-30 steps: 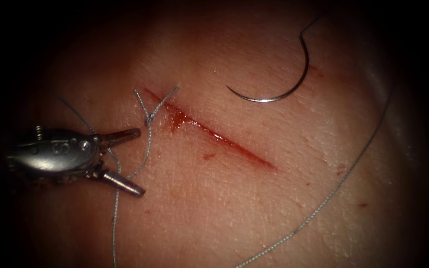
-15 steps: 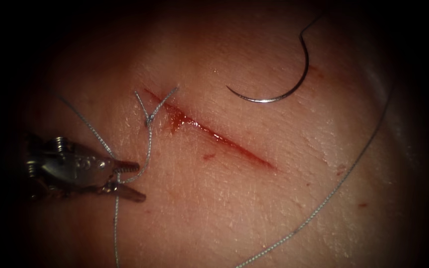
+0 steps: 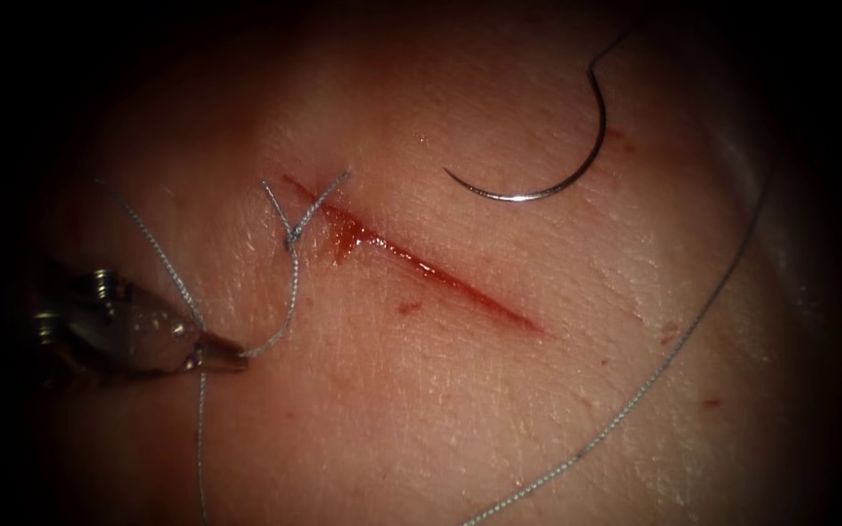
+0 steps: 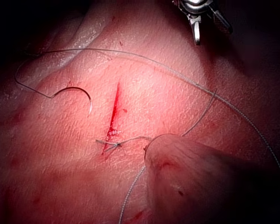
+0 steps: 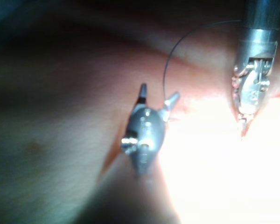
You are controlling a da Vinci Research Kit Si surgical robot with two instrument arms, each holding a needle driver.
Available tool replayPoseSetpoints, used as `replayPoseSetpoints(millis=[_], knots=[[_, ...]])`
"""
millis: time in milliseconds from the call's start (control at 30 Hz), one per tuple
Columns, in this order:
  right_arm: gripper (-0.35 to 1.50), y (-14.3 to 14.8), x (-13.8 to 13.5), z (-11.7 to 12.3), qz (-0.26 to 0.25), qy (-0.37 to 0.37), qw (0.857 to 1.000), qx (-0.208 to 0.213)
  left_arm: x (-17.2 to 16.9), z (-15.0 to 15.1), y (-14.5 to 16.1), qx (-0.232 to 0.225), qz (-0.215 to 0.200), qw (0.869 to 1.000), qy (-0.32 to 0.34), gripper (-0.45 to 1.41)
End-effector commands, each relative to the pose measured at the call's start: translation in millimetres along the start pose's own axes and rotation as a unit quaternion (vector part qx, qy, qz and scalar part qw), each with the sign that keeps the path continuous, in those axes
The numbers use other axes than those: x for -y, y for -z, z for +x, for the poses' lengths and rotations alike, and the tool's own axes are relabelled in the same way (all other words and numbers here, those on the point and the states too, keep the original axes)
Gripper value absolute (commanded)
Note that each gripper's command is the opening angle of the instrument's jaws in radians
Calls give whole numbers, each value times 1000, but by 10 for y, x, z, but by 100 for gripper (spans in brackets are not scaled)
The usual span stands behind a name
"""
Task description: Wound Closure
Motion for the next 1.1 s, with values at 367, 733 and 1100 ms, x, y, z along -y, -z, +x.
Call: replayPoseSetpoints(millis=[367, 733, 1100], knots=[[136, 34, -104, 2, -70, 90, 993, 39, 27, 22, 46, -47, 6, 999, -10, -45], [148, -53, -188, -41, -124, 170, 976, 64, 55, 35, 68, -66, 15, 998, -11, -45], [148, -148, -216, -72, -127, 218, 966, 62, 62, 40, 81, -73, 17, 997, -9, -45]])
